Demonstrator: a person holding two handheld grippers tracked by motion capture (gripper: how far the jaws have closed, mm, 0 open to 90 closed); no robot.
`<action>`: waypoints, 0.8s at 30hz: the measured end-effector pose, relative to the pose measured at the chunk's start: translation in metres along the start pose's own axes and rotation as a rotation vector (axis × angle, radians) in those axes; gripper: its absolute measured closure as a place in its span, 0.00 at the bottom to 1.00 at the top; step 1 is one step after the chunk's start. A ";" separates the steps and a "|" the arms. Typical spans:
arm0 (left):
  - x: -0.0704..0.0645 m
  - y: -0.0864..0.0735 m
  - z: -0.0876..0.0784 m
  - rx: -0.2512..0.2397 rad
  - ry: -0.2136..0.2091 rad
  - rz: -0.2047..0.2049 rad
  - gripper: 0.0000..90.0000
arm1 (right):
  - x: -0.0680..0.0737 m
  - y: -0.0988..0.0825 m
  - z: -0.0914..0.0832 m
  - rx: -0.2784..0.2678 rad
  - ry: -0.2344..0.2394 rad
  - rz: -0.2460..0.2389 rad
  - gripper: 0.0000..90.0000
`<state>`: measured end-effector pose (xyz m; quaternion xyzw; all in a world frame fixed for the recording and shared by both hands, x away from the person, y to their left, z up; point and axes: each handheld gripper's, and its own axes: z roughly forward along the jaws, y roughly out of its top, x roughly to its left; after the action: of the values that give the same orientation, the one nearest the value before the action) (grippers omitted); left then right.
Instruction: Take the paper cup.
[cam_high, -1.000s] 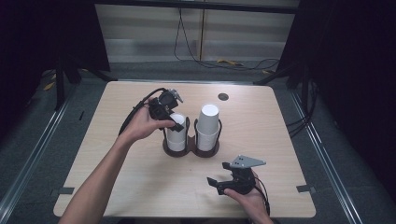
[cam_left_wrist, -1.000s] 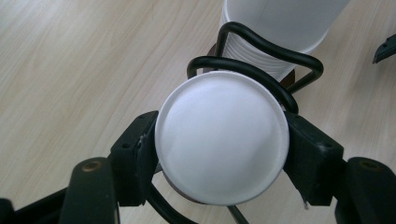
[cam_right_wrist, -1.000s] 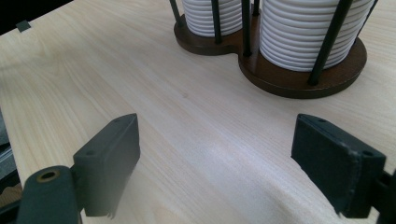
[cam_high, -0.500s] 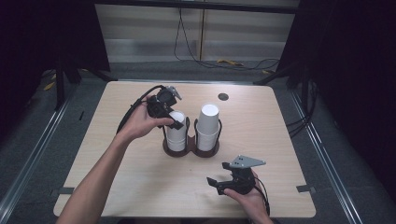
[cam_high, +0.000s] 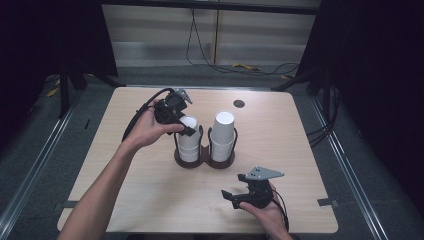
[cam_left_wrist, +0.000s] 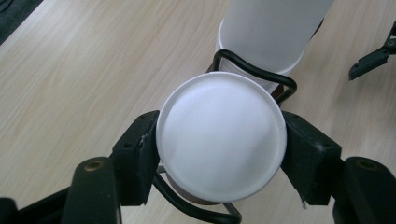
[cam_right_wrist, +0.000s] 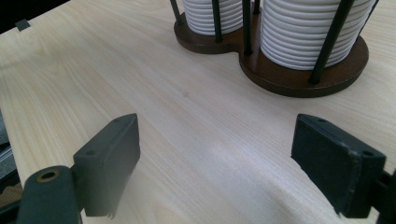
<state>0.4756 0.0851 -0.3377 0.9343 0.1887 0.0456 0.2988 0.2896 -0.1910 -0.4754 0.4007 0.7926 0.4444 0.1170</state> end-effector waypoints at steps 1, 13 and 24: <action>0.001 0.000 -0.001 0.002 0.001 0.004 0.38 | 0.000 0.000 0.000 0.000 0.000 0.001 0.17; 0.001 -0.004 -0.015 -0.048 0.008 -0.002 0.38 | 0.000 0.000 0.000 -0.001 0.003 0.005 0.17; 0.000 -0.005 -0.024 -0.096 0.017 0.001 0.38 | 0.001 0.000 0.001 0.002 0.006 0.007 0.17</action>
<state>0.4687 0.1020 -0.3207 0.9186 0.1883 0.0628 0.3417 0.2895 -0.1902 -0.4755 0.4024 0.7921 0.4451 0.1125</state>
